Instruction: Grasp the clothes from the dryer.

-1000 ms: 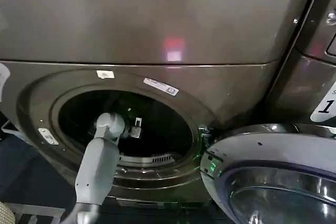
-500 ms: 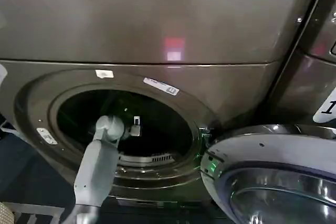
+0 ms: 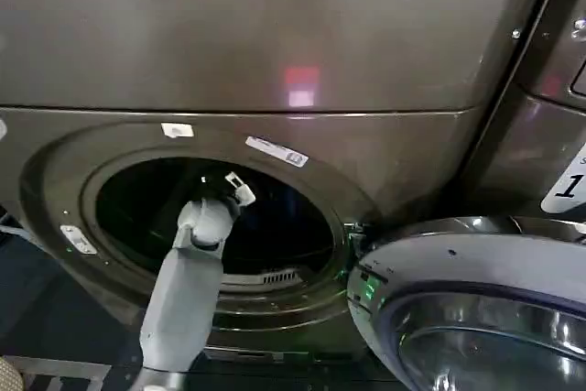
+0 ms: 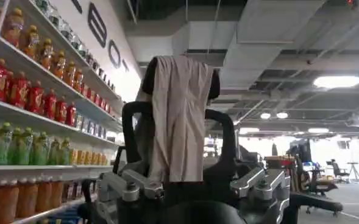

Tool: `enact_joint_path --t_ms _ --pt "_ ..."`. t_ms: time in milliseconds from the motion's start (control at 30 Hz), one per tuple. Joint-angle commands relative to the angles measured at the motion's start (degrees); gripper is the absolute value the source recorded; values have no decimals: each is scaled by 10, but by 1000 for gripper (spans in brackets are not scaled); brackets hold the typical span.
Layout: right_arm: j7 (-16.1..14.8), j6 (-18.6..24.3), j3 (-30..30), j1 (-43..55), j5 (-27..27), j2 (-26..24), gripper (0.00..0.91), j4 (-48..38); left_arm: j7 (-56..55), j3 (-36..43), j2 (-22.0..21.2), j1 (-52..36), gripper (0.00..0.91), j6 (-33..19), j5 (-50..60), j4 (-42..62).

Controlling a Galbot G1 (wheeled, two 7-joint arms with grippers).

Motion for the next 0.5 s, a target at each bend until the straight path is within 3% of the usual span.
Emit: enact_joint_path --t_ms 33,500 --pt "1 7 -9 5 -4 2 907 9 -249 -3 -30 33 0 69 -189 -67" --pt "-8 -5 -6 0 -2 11 907 23 -276 3 -35 35 0 88 -271 -69"
